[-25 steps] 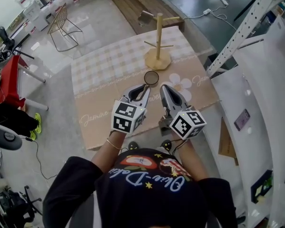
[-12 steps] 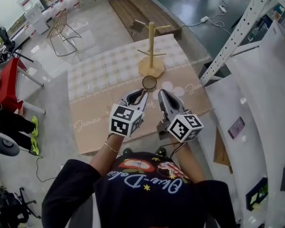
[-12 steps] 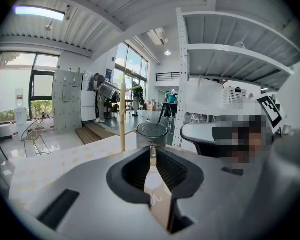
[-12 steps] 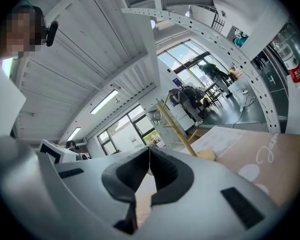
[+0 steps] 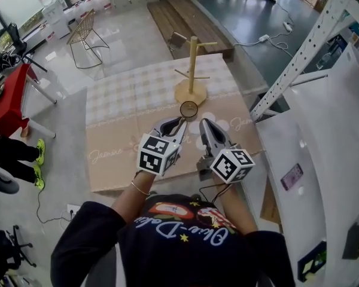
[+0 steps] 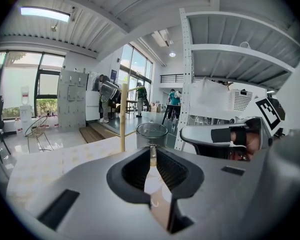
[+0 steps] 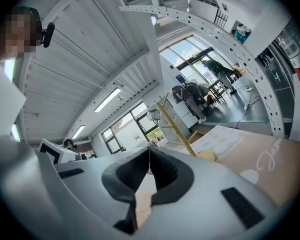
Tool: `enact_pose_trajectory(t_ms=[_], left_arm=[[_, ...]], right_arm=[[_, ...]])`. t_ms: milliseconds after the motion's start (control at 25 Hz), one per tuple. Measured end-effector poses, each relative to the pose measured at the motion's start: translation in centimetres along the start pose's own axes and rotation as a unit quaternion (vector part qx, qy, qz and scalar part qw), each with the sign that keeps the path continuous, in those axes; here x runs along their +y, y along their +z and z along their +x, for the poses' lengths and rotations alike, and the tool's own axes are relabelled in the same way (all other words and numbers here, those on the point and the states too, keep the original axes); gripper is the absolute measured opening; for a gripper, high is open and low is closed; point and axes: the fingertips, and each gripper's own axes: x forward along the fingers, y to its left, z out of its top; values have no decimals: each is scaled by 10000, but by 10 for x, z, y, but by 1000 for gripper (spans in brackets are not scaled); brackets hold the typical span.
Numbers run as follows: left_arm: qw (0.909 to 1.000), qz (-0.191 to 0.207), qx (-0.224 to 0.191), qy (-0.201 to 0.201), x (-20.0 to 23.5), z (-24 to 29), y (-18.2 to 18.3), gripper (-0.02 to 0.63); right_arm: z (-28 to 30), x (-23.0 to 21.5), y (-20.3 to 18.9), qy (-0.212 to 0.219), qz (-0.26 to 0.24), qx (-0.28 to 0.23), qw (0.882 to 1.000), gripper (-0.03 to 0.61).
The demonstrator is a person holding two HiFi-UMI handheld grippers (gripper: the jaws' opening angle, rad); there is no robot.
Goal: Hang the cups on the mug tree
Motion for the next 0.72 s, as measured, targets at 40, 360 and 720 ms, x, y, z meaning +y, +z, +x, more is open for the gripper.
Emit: enact_pose_trajectory(t_ms=[40,360,720], left_arm=[[10000,-16,-8,28,-1,1,0,46],[9998,-48,9,210,-11,4,-2,46],[9991,-113,-3,400,-15,-7,1,46]], right_arm=[[-1,-2,0,20,1,22,10000,11],[-7,-9,1,185,77,106,9997,11],[-10,-6,-6,376,260,206,9987,11]])
